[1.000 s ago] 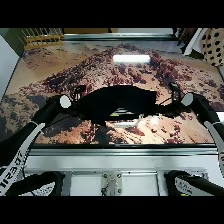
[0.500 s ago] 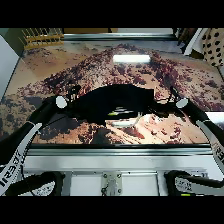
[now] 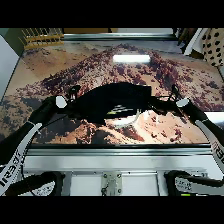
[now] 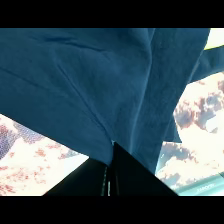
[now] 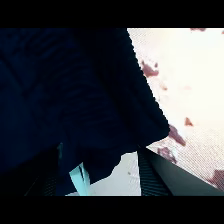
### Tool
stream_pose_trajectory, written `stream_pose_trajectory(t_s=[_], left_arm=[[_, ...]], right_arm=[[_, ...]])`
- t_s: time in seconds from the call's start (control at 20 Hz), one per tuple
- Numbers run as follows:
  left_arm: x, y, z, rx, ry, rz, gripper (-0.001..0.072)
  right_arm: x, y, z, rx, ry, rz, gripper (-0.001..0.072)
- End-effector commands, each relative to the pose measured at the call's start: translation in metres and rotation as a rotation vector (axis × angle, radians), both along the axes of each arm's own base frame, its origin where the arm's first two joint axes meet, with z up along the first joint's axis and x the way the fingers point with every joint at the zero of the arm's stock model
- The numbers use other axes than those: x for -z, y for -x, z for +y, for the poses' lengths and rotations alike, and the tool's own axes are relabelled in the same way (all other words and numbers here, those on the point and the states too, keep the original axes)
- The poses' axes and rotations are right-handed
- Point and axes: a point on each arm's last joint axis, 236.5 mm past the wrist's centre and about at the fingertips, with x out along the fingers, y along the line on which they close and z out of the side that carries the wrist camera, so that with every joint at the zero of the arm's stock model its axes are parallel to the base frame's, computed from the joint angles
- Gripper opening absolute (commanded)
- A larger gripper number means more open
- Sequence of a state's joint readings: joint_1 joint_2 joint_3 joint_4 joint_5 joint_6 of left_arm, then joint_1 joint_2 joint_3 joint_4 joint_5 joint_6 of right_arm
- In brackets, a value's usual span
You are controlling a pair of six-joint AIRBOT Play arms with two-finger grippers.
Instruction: Fold the clothes and pants, and hang the long-sleeved shirts on hangers.
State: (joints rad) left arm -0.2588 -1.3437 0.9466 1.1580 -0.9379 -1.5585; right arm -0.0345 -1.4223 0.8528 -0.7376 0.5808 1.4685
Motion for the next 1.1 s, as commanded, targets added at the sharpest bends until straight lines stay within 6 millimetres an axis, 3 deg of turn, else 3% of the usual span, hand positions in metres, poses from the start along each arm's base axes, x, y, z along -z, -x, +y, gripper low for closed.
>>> stream_pose_trajectory(t_s=[0.0, 0.35, 0.6, 0.65, 0.75, 0.85, 0.95, 1.05], left_arm=[[0.000, -0.002, 0.000, -0.004, 0.000, -0.007, 0.0005], [-0.001, -0.005, 0.000, -0.010, 0.002, -0.020, 0.0005], [-0.001, -0.006, 0.000, -0.010, 0.002, -0.022, 0.0005], [-0.001, -0.006, 0.000, -0.011, 0.002, -0.023, 0.0005], [-0.001, -0.006, 0.000, -0.010, 0.001, -0.023, 0.0005], [-0.001, -0.006, 0.000, -0.010, 0.001, -0.024, 0.0005], [-0.004, -0.010, 0.002, -0.015, 0.000, -0.043, 0.0005], [-0.033, -0.031, 0.017, -0.021, -0.029, -0.131, 0.0005]], right_arm=[[-0.005, -0.004, 0.000, 0.009, -0.006, -0.017, 0.0503], [0.004, -0.012, -0.006, 0.046, 0.011, -0.028, 0.0503], [0.024, -0.016, -0.003, 0.099, -0.024, 0.008, 0.0502], [0.026, -0.018, -0.002, 0.102, -0.019, 0.003, 0.0467], [0.022, -0.023, -0.001, 0.109, -0.005, -0.022, 0.0221], [0.015, -0.030, -0.001, 0.089, 0.012, -0.055, 0.0022], [-0.006, -0.039, 0.000, 0.051, 0.028, -0.111, 0.0021], [-0.054, -0.049, 0.000, -0.013, 0.053, -0.215, 0.0020]])
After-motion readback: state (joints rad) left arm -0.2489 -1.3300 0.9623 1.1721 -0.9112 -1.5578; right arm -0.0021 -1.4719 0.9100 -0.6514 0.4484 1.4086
